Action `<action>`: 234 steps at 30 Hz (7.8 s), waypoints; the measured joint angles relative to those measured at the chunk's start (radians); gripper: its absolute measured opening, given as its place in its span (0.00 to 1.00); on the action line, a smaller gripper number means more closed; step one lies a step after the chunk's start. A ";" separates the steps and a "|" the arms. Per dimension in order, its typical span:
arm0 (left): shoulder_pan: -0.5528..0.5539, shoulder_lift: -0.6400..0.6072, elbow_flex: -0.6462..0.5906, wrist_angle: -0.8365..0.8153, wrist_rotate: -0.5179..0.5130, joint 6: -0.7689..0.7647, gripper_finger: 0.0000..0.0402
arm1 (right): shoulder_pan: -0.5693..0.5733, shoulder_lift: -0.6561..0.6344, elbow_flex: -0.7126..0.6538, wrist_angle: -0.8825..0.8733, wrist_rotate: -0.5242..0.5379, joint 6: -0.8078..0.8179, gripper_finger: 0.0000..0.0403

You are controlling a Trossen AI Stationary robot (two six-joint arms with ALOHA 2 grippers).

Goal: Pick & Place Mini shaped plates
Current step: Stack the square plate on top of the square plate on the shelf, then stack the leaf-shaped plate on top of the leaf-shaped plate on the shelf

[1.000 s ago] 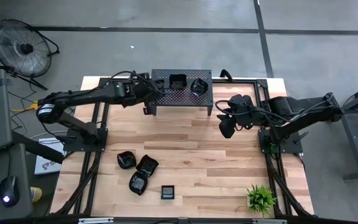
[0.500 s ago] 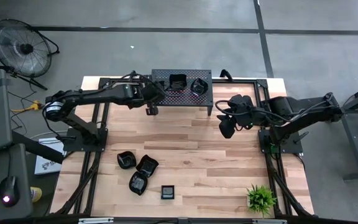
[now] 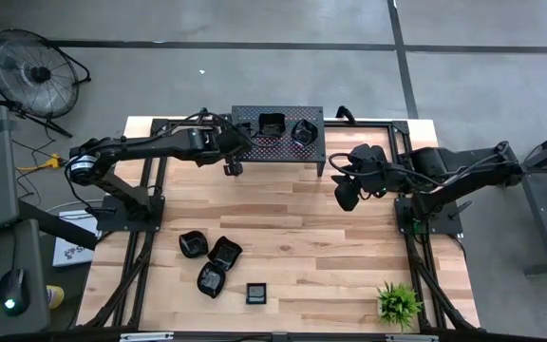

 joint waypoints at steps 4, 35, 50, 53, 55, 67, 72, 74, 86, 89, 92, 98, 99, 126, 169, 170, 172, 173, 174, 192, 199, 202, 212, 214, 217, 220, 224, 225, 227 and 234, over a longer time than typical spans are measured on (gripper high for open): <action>0.000 0.000 0.000 0.000 0.000 -0.003 0.01 | 0.000 0.000 0.000 0.000 0.000 0.000 0.37; 0.082 0.019 0.000 -0.002 0.120 0.024 0.01 | 0.000 0.000 0.000 0.000 -0.015 0.000 0.37; 0.082 0.018 0.000 -0.001 0.120 0.024 0.01 | 0.000 0.000 0.000 -0.008 -0.007 -0.001 0.37; 0.082 0.018 0.000 -0.001 0.120 0.024 0.01 | 0.000 0.000 0.000 -0.008 -0.007 -0.001 0.37; 0.082 0.018 0.000 -0.001 0.120 0.024 0.01 | 0.000 0.000 0.000 -0.009 -0.007 -0.002 0.37; 0.082 -0.022 0.000 -0.009 0.121 0.026 0.01 | 0.000 0.000 0.000 -0.011 0.000 -0.002 0.37; 0.077 -0.038 0.000 -0.012 0.135 0.023 0.01 | 0.000 0.000 0.000 -0.011 0.000 -0.002 0.37; 0.067 -0.039 0.000 -0.007 0.148 0.017 0.01 | 0.000 0.000 0.000 -0.011 0.000 -0.002 0.37; 0.012 -0.029 -0.001 -0.023 0.093 -0.074 0.01 | 0.000 0.000 0.000 -0.011 0.013 -0.001 0.37; 0.012 -0.029 -0.001 -0.036 0.093 -0.089 0.01 | 0.000 0.000 0.000 -0.011 0.012 -0.001 0.37; 0.011 -0.029 -0.001 -0.035 0.102 -0.093 0.01 | 0.000 0.000 0.000 -0.011 0.012 0.000 0.37; 0.010 -0.029 -0.001 -0.035 0.115 -0.108 0.01 | 0.000 0.000 0.000 -0.011 0.011 0.000 0.37; 0.010 -0.029 -0.001 -0.036 0.124 -0.108 0.01 | 0.000 0.000 0.000 -0.011 0.011 0.000 0.37; 0.012 -0.029 -0.001 -0.037 0.120 -0.103 0.23 | 0.000 0.000 0.000 -0.011 -0.012 -0.001 0.37; -0.077 -0.315 0.001 -0.478 0.328 -0.224 0.24 | 0.000 0.001 0.000 -0.043 -0.056 -0.072 0.37; -0.098 -0.315 0.001 -0.501 0.316 -0.246 0.24 | 0.000 0.001 0.000 -0.047 -0.058 -0.072 0.37; -0.141 -0.315 -0.001 -0.551 0.292 -0.291 0.24 | 0.000 0.001 0.000 -0.063 -0.060 -0.072 0.37; -0.163 -0.318 -0.008 -0.566 0.278 -0.319 0.24 | 0.000 0.001 0.000 -0.076 -0.061 -0.072 0.37; -0.187 -0.319 -0.018 -0.570 0.269 -0.349 0.24 | 0.000 0.001 0.000 -0.088 -0.065 -0.072 0.37; -0.676 -0.324 -0.275 -0.538 0.345 -1.120 0.24 | 0.036 0.001 0.000 -0.263 -0.102 -0.098 0.37; -0.845 -0.325 -0.339 -0.532 0.377 -1.384 0.24 | 0.036 0.000 0.000 -0.291 -0.112 -0.100 0.37; -0.902 -0.324 -0.369 -0.523 0.407 -1.494 0.24 | 0.036 0.000 0.000 -0.299 -0.135 -0.112 0.37; -1.033 -0.325 -0.447 -0.382 0.529 -1.955 0.24 | 0.036 0.000 0.000 -0.314 -0.138 -0.107 0.37; -1.039 -0.325 -0.455 -0.352 0.536 -2.014 0.24 | 0.036 0.000 0.000 -0.314 -0.138 -0.106 0.37; -1.035 -0.324 -0.463 -0.313 0.502 -2.037 0.24 | 0.036 0.000 0.000 -0.314 -0.136 -0.102 0.37; -1.035 -0.324 -0.463 -0.304 0.463 -2.045 0.24 | 0.036 0.000 0.000 -0.314 -0.130 -0.097 0.37; -1.035 -0.303 -0.463 -0.341 0.482 -2.049 0.24 | 0.036 -0.001 0.000 -0.314 -0.131 -0.068 0.37; -1.035 -0.297 -0.463 -0.350 0.494 -2.049 0.24 | 0.036 -0.001 0.000 -0.314 -0.133 -0.063 0.37; -1.035 -0.289 -0.463 -0.377 0.496 -2.049 0.24 | 0.036 -0.001 0.000 -0.314 -0.138 -0.056 0.37; -0.976 -0.262 -0.463 -0.394 0.492 -2.049 0.24 | 0.040 -0.001 0.000 -0.313 -0.170 -0.035 0.37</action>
